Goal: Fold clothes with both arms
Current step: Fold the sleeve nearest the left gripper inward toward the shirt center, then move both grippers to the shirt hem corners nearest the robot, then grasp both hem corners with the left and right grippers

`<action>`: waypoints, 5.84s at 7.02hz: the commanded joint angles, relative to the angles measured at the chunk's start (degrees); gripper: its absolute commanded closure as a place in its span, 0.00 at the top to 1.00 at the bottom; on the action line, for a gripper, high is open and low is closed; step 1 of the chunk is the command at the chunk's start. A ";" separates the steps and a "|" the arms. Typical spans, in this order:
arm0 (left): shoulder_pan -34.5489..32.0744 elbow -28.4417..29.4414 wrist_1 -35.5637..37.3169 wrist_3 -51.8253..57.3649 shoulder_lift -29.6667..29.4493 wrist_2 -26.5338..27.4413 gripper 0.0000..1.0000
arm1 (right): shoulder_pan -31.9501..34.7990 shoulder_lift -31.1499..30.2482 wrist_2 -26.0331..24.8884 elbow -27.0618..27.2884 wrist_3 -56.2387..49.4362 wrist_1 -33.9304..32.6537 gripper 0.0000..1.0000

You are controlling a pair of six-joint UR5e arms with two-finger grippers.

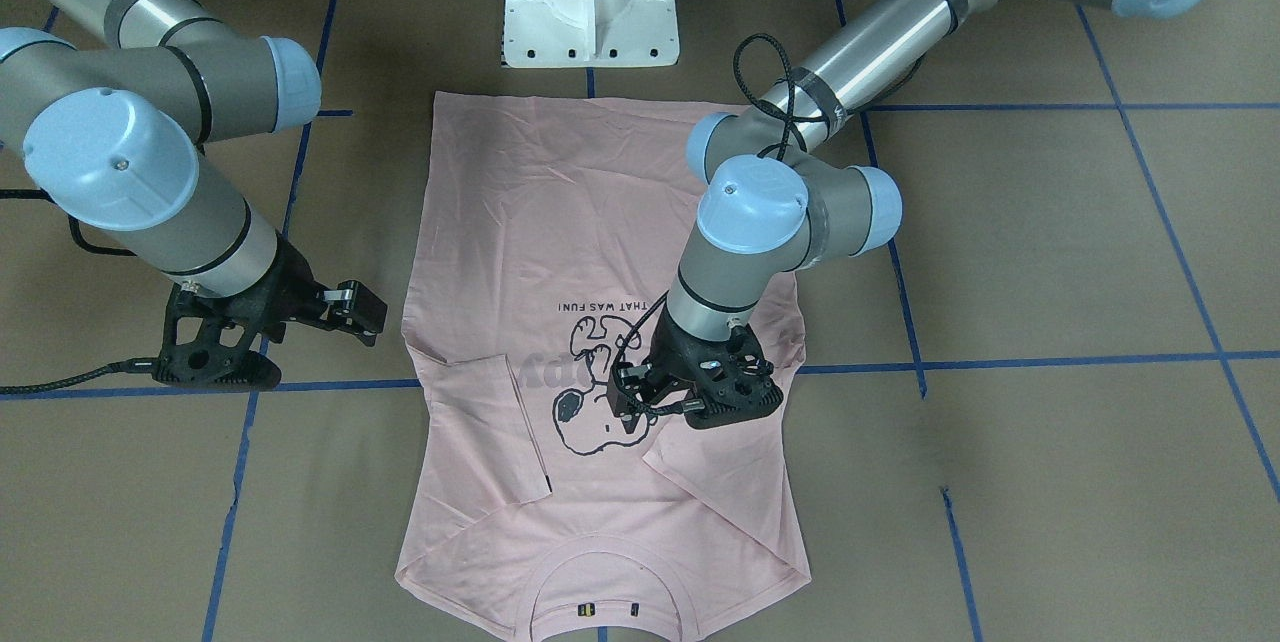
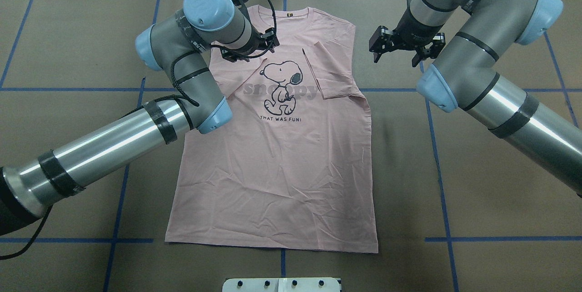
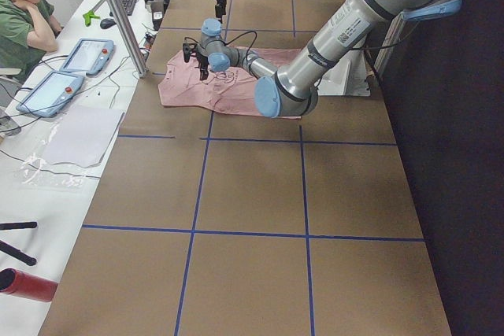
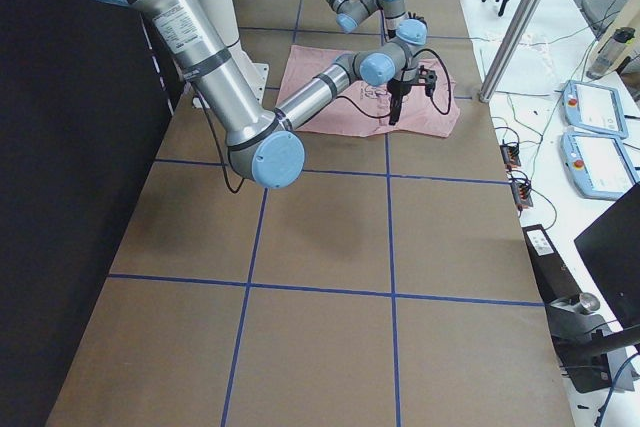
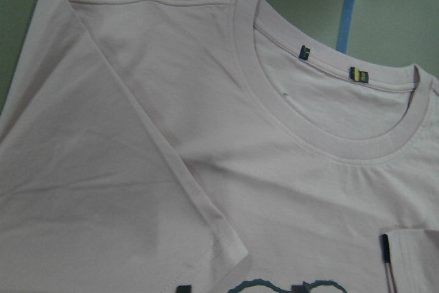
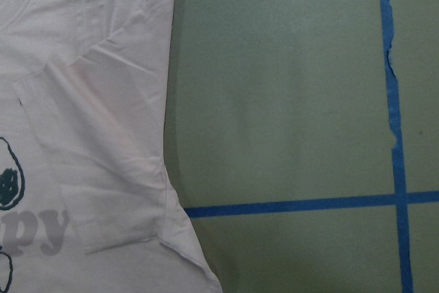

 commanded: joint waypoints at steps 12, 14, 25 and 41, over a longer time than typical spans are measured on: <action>0.38 -42.65 21.07 15.79 26.86 -3.83 1.00 | -47.82 -28.45 -38.44 28.03 45.92 10.11 1.00; 0.38 -42.82 21.07 15.79 26.86 -3.83 1.00 | -48.18 -28.01 -38.09 27.77 45.84 10.11 0.98; 0.38 -42.74 20.90 15.70 26.68 -3.92 1.00 | -48.01 -27.57 -36.42 28.99 45.83 10.20 0.00; 30.00 -53.63 22.13 -23.67 45.05 12.34 0.74 | -46.33 -27.66 -36.07 30.58 45.48 10.11 0.00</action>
